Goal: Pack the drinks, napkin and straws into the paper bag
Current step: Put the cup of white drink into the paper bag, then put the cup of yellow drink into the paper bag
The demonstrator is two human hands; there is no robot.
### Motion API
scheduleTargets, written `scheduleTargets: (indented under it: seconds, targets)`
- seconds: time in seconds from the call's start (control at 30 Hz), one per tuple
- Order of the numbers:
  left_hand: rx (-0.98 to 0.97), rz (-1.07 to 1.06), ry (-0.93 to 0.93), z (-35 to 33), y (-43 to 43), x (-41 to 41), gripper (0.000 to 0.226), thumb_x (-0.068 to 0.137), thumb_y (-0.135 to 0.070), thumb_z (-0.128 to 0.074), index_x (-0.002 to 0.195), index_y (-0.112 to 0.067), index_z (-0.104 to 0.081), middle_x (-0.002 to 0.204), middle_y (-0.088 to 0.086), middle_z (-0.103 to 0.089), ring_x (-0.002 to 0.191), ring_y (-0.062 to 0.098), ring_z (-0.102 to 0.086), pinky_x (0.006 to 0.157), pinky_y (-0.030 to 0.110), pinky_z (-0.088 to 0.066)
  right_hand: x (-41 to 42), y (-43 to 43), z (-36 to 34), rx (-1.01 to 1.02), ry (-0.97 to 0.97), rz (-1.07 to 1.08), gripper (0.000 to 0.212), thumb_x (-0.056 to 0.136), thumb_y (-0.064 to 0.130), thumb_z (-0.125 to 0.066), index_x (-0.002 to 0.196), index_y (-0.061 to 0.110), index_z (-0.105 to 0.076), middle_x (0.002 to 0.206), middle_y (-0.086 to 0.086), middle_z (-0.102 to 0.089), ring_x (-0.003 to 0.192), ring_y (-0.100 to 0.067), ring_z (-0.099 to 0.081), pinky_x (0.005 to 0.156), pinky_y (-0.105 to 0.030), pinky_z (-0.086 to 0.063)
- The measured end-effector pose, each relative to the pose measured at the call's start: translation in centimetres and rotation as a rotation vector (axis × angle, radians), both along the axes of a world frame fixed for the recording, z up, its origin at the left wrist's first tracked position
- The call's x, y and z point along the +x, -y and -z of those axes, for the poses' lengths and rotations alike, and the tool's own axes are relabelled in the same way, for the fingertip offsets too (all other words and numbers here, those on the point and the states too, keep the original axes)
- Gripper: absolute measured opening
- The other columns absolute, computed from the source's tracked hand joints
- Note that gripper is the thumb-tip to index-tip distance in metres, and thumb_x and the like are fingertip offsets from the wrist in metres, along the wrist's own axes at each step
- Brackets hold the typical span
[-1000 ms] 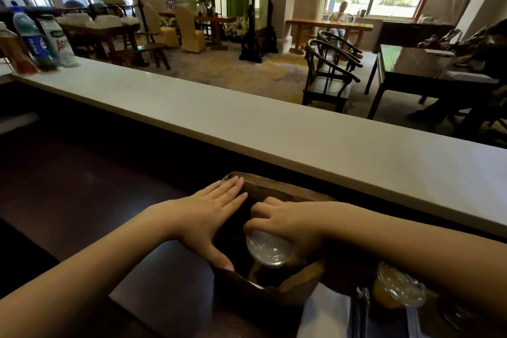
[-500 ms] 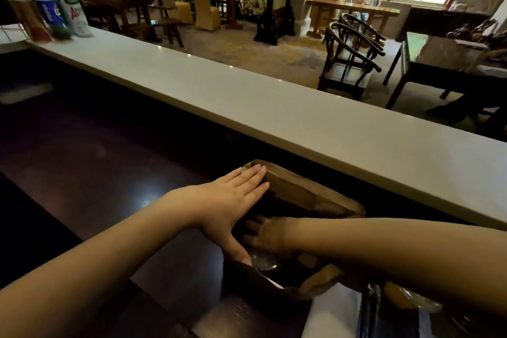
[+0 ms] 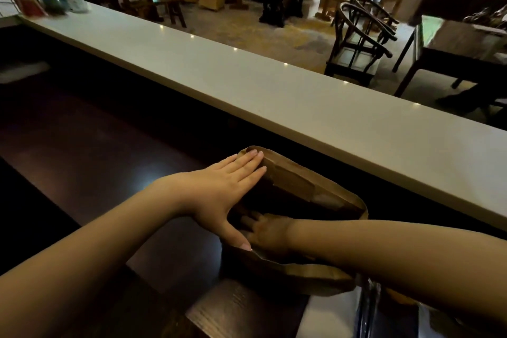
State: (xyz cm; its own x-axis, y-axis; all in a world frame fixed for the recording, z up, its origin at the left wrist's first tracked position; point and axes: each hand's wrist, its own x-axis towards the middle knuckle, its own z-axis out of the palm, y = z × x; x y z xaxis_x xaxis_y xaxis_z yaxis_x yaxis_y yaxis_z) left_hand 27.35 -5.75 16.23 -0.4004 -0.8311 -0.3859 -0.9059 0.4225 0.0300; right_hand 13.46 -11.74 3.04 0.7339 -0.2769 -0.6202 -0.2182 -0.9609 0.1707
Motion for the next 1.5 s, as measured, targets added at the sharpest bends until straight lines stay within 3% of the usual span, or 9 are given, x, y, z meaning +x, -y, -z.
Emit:
scheduleTargets:
  seconds: [0.27,0.67,0.9,1.2,1.33,1.43,1.5]
  targets:
    - [0.027,-0.006,0.006,0.0,0.2,-0.4,0.123,0.067,-0.076,-0.051,0.140,-0.015,0.027,0.147,0.005,0.040,0.132,0.015,0.041,0.106,0.025,0.026,-0.7,-0.2,-0.5,0.021,-0.002,-0.024,0.074,0.091,0.027,-0.056,0.149,0.029,-0.011,0.160,-0.009,0.002,0.146,-0.036,0.003,0.115,-0.060,-0.010]
    - [0.110,-0.050,0.062,-0.6,0.4,-0.8,0.128,0.062,-0.076,-0.054,0.138,-0.017,0.031,0.144,0.003,0.044,0.132,0.017,0.042,0.107,0.026,0.023,-1.8,-0.8,-5.8,0.034,-0.070,-0.033,0.099,0.077,0.035,-0.071,0.149,0.030,-0.002,0.159,-0.008,0.009,0.145,-0.035,0.009,0.110,-0.070,-0.007]
    - [0.116,-0.062,0.087,-0.9,0.4,-1.1,0.131,0.040,-0.087,-0.031,0.132,-0.021,0.034,0.142,0.002,0.044,0.133,0.018,0.040,0.104,0.025,0.024,-6.0,-1.1,-11.8,0.055,0.048,0.034,0.105,0.076,0.038,-0.072,0.148,0.033,0.005,0.158,-0.004,0.017,0.145,-0.032,0.015,0.108,-0.073,-0.007]
    - [0.108,-0.061,0.100,-2.0,1.1,-1.7,0.142,0.030,-0.094,-0.019,0.139,-0.017,0.028,0.135,0.000,0.043,0.129,0.014,0.039,0.105,0.025,0.021,-12.2,-1.6,-17.4,-0.011,0.257,0.185,0.111,0.068,0.058,-0.070,0.146,0.039,0.007,0.157,0.006,0.019,0.145,-0.024,0.013,0.115,-0.063,-0.009]
    - [0.066,-0.119,-0.015,-3.1,0.5,-2.8,0.148,0.023,-0.101,-0.010,0.141,-0.017,0.024,0.135,-0.003,0.039,0.129,0.011,0.036,0.104,0.021,0.018,-16.1,-1.7,-17.9,-0.029,0.387,0.271,0.113,0.063,0.067,-0.066,0.145,0.042,0.007,0.155,0.011,0.016,0.144,-0.019,0.005,0.118,-0.052,-0.015]
    - [-0.038,-0.117,-0.100,-4.1,-0.8,-5.5,0.134,0.029,-0.100,-0.005,0.133,-0.022,0.029,0.138,-0.004,0.037,0.131,0.009,0.035,0.106,0.021,0.017,-20.3,-2.2,-17.4,-0.010,0.439,0.414,0.111,0.063,0.066,-0.068,0.145,0.042,0.004,0.155,0.013,0.010,0.143,-0.014,0.001,0.119,-0.039,-0.013]
    - [-0.147,-0.088,-0.224,-4.1,-2.1,-9.0,0.121,0.046,-0.095,-0.014,0.135,-0.024,0.025,0.143,-0.007,0.032,0.136,0.007,0.030,0.110,0.022,0.013,-23.4,-2.8,-16.0,0.031,0.467,0.534,0.105,0.067,0.060,-0.070,0.146,0.040,-0.003,0.155,0.012,0.001,0.143,-0.012,-0.004,0.117,-0.031,-0.014]
